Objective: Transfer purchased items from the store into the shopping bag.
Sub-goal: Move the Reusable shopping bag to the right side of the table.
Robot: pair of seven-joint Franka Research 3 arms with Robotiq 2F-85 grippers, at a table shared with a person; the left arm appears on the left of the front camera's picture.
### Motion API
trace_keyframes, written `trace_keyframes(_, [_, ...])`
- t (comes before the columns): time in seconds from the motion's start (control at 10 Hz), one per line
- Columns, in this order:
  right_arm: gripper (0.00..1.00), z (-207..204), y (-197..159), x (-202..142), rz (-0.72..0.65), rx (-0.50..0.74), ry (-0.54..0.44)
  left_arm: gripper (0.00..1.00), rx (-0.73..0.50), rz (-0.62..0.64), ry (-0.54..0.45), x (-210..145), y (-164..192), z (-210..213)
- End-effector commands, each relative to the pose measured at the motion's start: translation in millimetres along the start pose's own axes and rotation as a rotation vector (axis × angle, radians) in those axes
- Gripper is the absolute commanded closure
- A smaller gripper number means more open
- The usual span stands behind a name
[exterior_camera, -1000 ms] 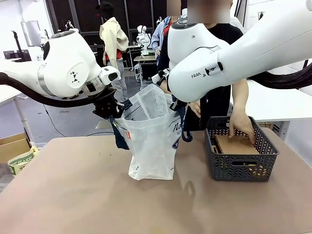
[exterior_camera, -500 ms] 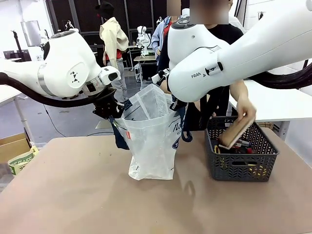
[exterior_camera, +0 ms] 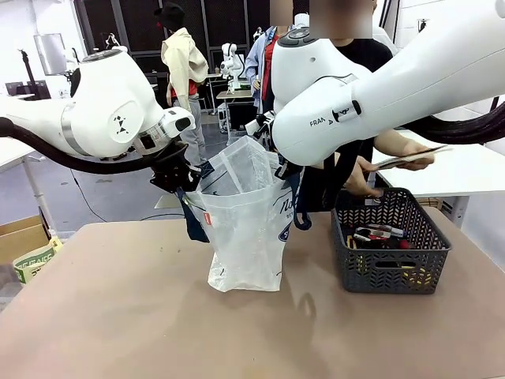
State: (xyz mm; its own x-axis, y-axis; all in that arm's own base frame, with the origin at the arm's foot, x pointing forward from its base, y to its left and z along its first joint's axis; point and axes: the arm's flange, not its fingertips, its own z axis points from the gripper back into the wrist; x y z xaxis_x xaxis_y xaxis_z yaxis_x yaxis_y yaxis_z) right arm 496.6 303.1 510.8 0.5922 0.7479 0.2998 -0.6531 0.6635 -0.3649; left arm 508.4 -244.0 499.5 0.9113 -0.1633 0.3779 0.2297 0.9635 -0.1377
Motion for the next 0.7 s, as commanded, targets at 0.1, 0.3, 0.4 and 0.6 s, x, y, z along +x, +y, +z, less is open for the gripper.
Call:
trace_keyframes(0.1, [1.0, -1.5, -0.4, 0.9, 0.0, 0.002, 0.004, 1.0, 0.001, 0.005, -0.004, -0.2, 1.3, 3.4])
trace_keyframes(0.3, [1.0, 0.4, 0.0, -1.0, 0.008, 0.002, 0.006, 1.0, -0.035, -0.002, 0.026, 3.7, 2.3, 0.2])
trace_keyframes(0.4, [1.0, 0.9, 0.0, -1.6, 0.003, -0.006, 0.017, 1.0, -0.055, -0.012, 0.041, 8.1, 4.3, 0.1])
trace_keyframes(0.6, [1.0, -0.2, -4.4, -3.1, -0.034, -0.022, 0.034, 1.0, -0.077, -0.016, 0.045, 20.2, 11.2, -2.2])
